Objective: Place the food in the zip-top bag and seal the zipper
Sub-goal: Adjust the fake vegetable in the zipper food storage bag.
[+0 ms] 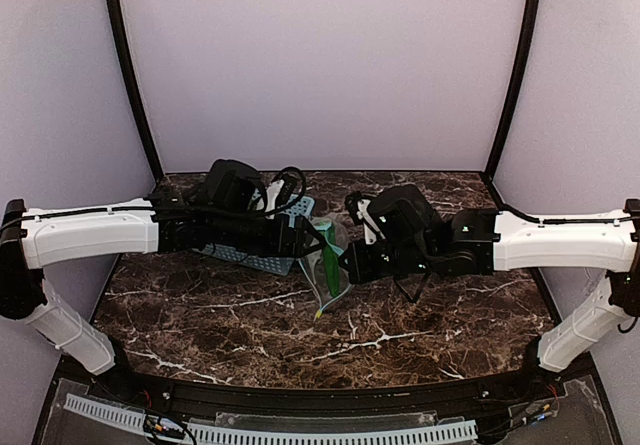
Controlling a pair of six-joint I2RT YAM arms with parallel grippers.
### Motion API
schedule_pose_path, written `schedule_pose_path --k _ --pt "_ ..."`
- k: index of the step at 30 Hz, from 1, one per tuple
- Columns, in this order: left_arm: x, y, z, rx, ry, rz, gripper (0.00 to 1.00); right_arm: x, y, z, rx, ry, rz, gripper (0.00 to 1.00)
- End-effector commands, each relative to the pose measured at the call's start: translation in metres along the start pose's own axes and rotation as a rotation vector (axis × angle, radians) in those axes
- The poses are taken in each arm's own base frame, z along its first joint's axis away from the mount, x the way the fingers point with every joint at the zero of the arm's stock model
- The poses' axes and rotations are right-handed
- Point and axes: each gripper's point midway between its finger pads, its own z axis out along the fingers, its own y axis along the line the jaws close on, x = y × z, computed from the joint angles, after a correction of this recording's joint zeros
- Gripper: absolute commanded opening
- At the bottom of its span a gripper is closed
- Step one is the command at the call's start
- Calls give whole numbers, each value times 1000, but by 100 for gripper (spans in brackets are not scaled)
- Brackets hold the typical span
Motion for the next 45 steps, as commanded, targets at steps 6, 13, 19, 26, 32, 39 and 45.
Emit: schedule_pose_path --k 6,13,19,26,32,39,45 --pt "14 -11 -15 -10 47 151 85 -10 2 -8 2 -15 -6 0" --pt "12 -17 -29 -76 25 259 89 -21 8 -18 -19 -45 0 0" --pt "5 -22 -42 -80 -23 284 86 -26 10 -22 -21 -56 1 0" --pt "7 -21 -40 -85 -8 255 71 -27 12 -20 -27 -53 -6 0" --pt "5 -36 -29 4 -15 177 84 -24 15 -16 -38 -43 -19 0" --pt "0 -36 -12 -7 -12 101 86 -22 16 -16 -45 -37 -21 0" --pt "1 -26 0 -59 7 67 70 -21 17 -16 -50 -35 -27 0"
